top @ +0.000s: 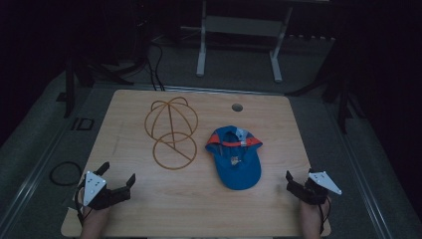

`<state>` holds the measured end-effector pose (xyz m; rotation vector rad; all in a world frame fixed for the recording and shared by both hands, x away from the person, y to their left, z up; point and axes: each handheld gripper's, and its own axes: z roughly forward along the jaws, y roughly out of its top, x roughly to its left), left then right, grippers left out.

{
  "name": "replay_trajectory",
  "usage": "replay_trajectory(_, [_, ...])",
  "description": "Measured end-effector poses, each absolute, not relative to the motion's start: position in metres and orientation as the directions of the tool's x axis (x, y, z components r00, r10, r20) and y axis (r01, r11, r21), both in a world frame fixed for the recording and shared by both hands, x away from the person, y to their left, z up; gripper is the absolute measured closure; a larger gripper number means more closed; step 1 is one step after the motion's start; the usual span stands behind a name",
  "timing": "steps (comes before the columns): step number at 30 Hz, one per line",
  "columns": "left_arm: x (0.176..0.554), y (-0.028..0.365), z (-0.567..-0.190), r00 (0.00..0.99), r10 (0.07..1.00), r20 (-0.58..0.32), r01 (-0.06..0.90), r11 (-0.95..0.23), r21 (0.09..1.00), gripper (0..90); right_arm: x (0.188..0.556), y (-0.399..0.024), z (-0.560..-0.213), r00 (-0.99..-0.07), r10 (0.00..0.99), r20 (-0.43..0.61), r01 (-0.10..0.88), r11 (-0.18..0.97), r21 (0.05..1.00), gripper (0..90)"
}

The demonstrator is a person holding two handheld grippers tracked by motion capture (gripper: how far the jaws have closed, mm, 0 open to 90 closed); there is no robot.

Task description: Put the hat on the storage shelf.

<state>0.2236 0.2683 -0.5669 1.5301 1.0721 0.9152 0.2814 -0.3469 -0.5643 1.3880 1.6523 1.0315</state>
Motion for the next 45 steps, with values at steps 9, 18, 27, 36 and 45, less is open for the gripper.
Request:
replay_trajectory(9, [0.224,0.266,-0.568,0.327,0.945,0.027,0.204,-0.098,0.974,2.9,0.283,-0.342,-0.560,-0.218,0.975,-0.038,0.403,0.125,0.907,14.5])
replay_trajectory(18, [0.224,0.266,-0.567,0.326,0.945,0.031,0.204,-0.102,0.974,2.9,0.289,-0.342,-0.550,-0.205,0.979,-0.007,0.442,0.098,0.892,14.5])
replay_trajectory(27, [0.224,0.265,-0.568,0.342,0.939,0.029,0.212,-0.107,0.971,2.9,0.312,-0.326,-0.517,-0.325,0.945,0.031,0.425,0.117,0.898,13.6])
replay_trajectory(36, [0.224,0.266,-0.568,0.339,0.941,0.019,0.215,-0.097,0.972,2.9,0.342,-0.294,-0.499,-0.409,0.912,0.023,0.442,0.176,0.880,11.7])
replay_trajectory(45, [0.224,0.267,-0.568,0.336,0.942,0.018,0.220,-0.097,0.971,2.9,0.373,-0.268,-0.492,-0.501,0.863,0.062,0.440,0.192,0.877,13.6])
